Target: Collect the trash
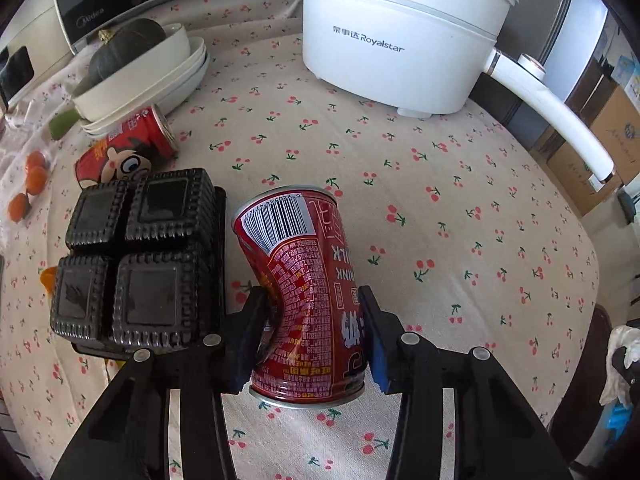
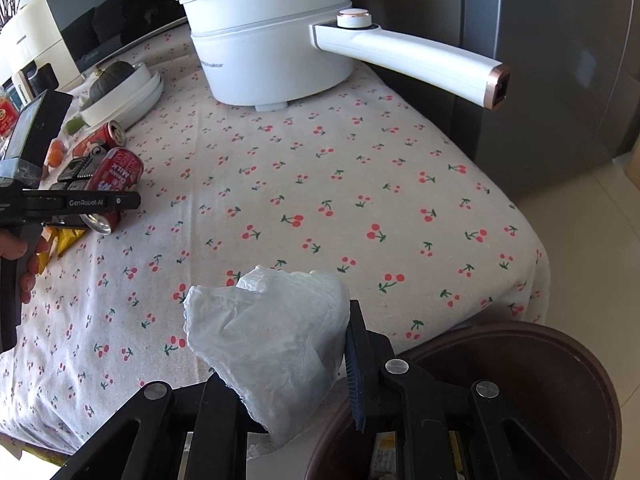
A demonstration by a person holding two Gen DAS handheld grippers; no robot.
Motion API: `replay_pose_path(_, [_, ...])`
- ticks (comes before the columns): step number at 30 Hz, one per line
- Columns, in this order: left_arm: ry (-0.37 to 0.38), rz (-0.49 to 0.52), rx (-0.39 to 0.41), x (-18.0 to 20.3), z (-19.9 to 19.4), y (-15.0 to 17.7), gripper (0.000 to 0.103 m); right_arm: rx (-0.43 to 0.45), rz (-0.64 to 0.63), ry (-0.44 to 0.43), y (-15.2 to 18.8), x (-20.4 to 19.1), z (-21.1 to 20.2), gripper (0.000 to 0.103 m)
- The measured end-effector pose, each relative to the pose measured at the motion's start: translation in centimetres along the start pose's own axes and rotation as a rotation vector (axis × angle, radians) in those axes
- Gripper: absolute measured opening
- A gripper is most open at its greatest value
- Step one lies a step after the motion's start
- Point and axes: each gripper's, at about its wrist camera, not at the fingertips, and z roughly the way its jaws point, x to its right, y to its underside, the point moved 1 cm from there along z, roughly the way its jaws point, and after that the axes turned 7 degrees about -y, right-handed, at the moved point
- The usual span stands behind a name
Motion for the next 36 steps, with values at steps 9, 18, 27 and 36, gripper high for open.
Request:
replay_pose_path(9, [0.083, -0.014, 0.04, 0.6, -3.6, 5.4, 0.047, 0.009, 0.007, 0.014, 1.2, -0.6, -1.7, 0.02])
replay_pose_path(18, [0.114, -0.027, 0.054, 1.1, -7.5, 9.9, 0.047, 0.026, 0.045, 0.024, 3.0, -0.5, -5.0, 0.02])
replay_pose_path(27, [0.165, -0.036, 0.119, 2.6, -11.4, 11.9, 0.045, 0.019, 0.144, 0.029, 4.2, 2.0, -7.9, 0.02])
replay_pose_path(36, [0.253, 0.039, 0.146, 7.8, -12.9, 12.4, 0.042, -0.033, 0.12, 0.062, 6.2, 3.0, -8.8, 0.02])
